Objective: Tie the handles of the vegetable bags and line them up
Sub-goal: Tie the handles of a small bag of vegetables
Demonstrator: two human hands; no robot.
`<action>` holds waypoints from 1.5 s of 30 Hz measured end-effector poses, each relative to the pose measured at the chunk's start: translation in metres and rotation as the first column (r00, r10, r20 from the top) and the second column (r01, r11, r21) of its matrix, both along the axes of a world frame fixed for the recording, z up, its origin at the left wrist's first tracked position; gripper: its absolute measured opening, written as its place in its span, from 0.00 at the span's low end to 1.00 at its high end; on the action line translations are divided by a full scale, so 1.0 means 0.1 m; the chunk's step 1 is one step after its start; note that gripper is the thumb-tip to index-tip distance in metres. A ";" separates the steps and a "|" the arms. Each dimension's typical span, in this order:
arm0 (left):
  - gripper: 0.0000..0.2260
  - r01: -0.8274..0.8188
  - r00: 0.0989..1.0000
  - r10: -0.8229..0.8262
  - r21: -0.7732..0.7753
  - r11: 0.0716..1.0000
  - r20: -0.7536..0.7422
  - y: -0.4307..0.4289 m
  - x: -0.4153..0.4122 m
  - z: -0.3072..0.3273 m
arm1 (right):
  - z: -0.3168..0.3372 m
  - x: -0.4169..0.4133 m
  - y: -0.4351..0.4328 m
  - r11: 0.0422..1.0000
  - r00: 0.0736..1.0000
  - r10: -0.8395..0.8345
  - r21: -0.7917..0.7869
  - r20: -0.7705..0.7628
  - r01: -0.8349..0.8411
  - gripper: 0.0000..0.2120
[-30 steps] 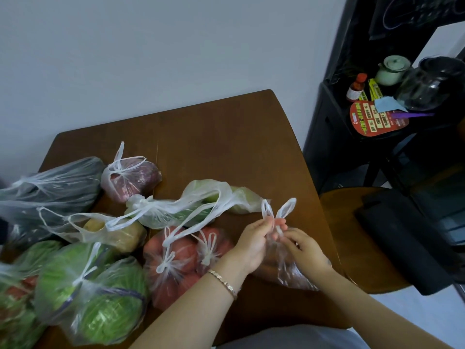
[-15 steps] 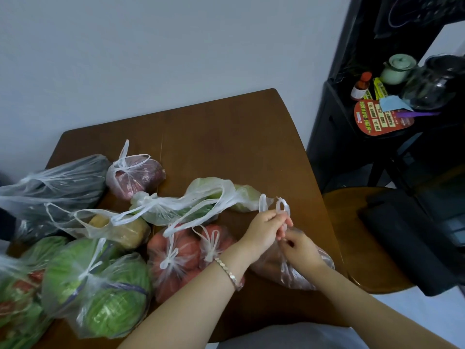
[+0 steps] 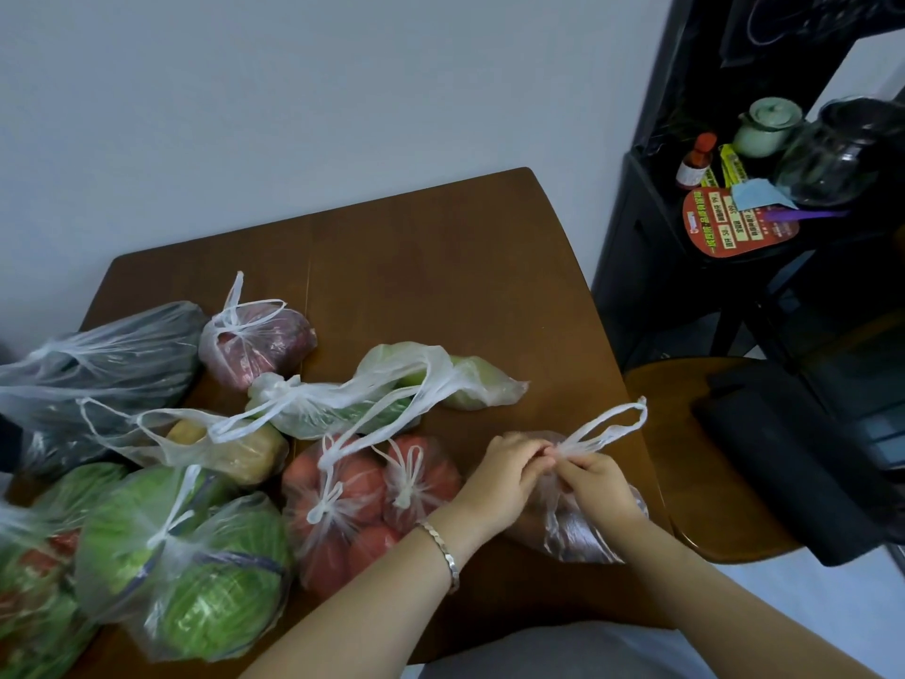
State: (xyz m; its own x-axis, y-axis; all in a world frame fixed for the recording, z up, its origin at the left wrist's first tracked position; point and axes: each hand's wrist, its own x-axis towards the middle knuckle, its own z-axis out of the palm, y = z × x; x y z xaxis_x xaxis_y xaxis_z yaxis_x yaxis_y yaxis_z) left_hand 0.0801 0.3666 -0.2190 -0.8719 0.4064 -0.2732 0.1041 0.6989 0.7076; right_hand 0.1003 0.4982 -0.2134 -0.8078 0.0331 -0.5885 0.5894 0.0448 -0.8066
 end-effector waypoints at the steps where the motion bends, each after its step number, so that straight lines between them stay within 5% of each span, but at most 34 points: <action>1: 0.13 -0.001 1.000 0.001 0.019 1.000 -0.009 0.00 0.00 0.00 | 0.01 0.00 0.01 1.000 1.000 -0.022 -0.010 0.009 0.022 0.13; 5: 0.10 -0.129 0.992 0.128 0.104 0.986 0.015 0.01 -0.05 0.06 | -0.03 -0.01 -0.01 0.993 0.992 -0.116 0.029 0.043 0.115 0.12; 11: 0.08 -0.124 0.990 0.125 -0.014 0.992 0.068 0.08 -0.07 0.04 | -0.11 -0.02 -0.07 0.968 0.956 -0.250 0.012 0.155 0.251 0.09; 16: 0.10 -0.268 0.938 0.267 -0.027 0.963 0.222 0.10 -0.07 0.04 | -0.13 -0.06 -0.08 0.948 0.965 -0.255 0.209 0.056 0.238 0.16; 20: 0.10 -0.384 0.848 0.365 -0.029 0.923 0.384 0.07 -0.15 0.05 | -0.11 0.06 -0.04 0.957 0.980 0.102 0.286 -0.174 -0.049 0.19; 24: 0.09 -0.328 0.855 0.296 0.000 0.945 0.425 0.03 -0.16 0.06 | -0.07 0.06 0.07 0.761 0.822 0.504 0.586 -0.265 -0.278 0.19; 30: 0.11 -0.244 0.894 0.238 -0.032 0.969 0.380 0.01 -0.17 0.07 | -0.01 -0.16 0.04 0.479 0.706 0.704 0.687 0.072 -0.547 0.07; 38: 0.11 -0.241 0.950 0.241 -0.023 0.970 0.200 0.00 0.01 0.06 | -0.01 -0.10 0.09 0.715 0.832 0.546 0.572 -0.098 -0.402 0.08; 41: 0.10 -0.229 0.964 0.226 0.005 0.973 0.137 0.00 0.02 0.07 | 0.01 0.00 0.07 0.888 0.934 0.304 0.412 -0.188 -0.206 0.07; 45: 0.09 -0.237 0.969 0.237 -0.011 0.971 0.068 0.05 0.02 0.07 | -0.02 0.04 0.04 0.973 0.993 0.031 0.232 -0.112 -0.005 0.07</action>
State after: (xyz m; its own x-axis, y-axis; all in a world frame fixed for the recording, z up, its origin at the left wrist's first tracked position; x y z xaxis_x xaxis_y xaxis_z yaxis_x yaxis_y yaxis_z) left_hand 0.0820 0.3718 -0.2116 -0.9224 0.1897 -0.3363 -0.1134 0.6995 0.7056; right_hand 0.1046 0.5023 -0.2149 -0.8708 0.1419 -0.4707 0.4916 0.2473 -0.8350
